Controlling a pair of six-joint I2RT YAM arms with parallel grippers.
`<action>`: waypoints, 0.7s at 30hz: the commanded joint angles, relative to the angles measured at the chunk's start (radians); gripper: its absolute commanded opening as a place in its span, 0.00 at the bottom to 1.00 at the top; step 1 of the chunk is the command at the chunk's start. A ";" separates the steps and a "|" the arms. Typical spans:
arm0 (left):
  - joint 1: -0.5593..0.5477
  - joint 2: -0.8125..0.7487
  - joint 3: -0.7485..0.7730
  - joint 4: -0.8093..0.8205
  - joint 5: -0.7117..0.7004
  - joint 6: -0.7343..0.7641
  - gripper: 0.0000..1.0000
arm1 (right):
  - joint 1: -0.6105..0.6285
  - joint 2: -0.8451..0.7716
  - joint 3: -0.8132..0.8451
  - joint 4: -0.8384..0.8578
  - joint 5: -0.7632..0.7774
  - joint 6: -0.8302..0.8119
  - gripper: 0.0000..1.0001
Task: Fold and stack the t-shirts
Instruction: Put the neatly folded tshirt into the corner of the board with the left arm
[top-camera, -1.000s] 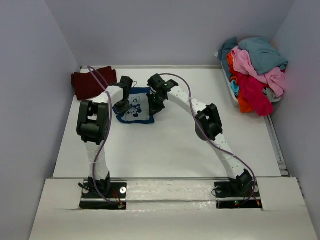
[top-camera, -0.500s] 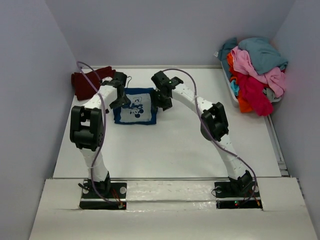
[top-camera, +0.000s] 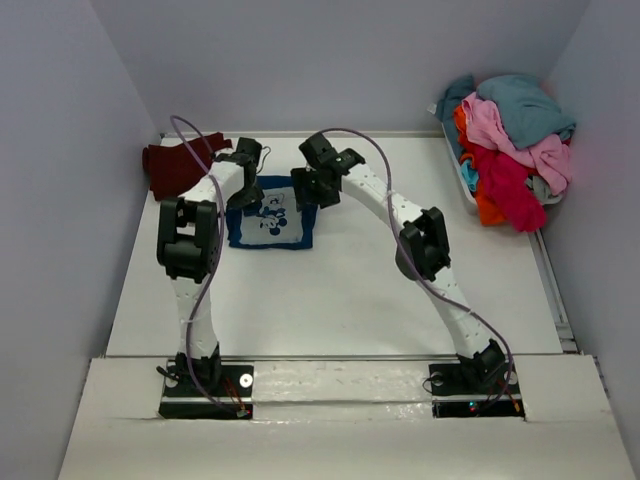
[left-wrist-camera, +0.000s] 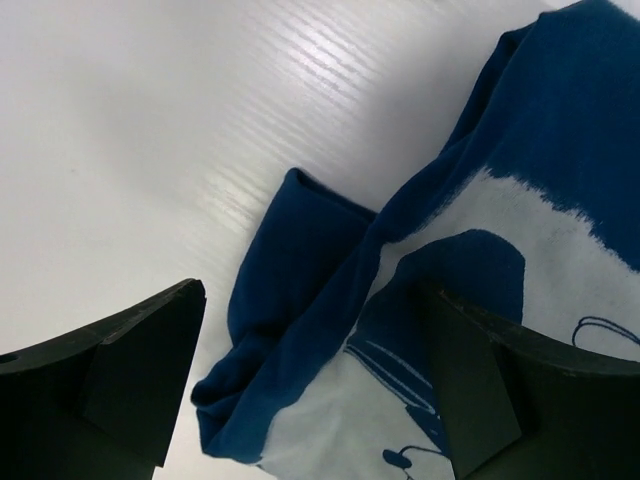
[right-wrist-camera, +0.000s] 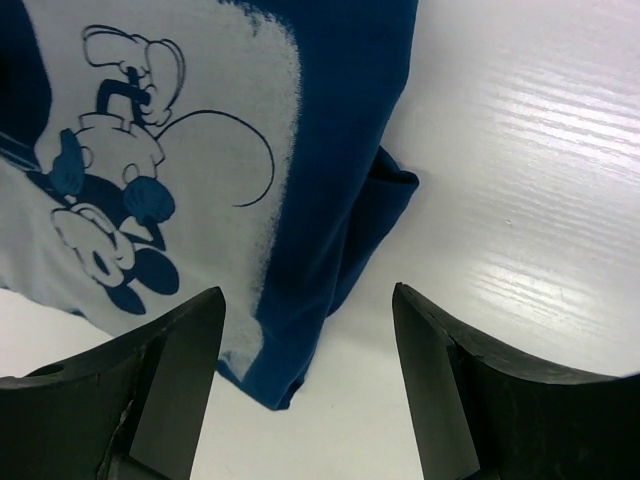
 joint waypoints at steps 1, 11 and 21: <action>0.010 0.048 0.101 -0.023 0.000 0.027 0.99 | -0.032 0.051 0.045 0.027 -0.013 0.030 0.74; 0.032 0.079 0.080 -0.009 0.031 0.053 0.99 | -0.075 0.089 0.047 0.027 -0.042 0.064 0.74; 0.041 0.064 -0.038 0.040 0.063 0.056 0.82 | -0.075 0.132 0.044 0.111 -0.143 0.062 0.72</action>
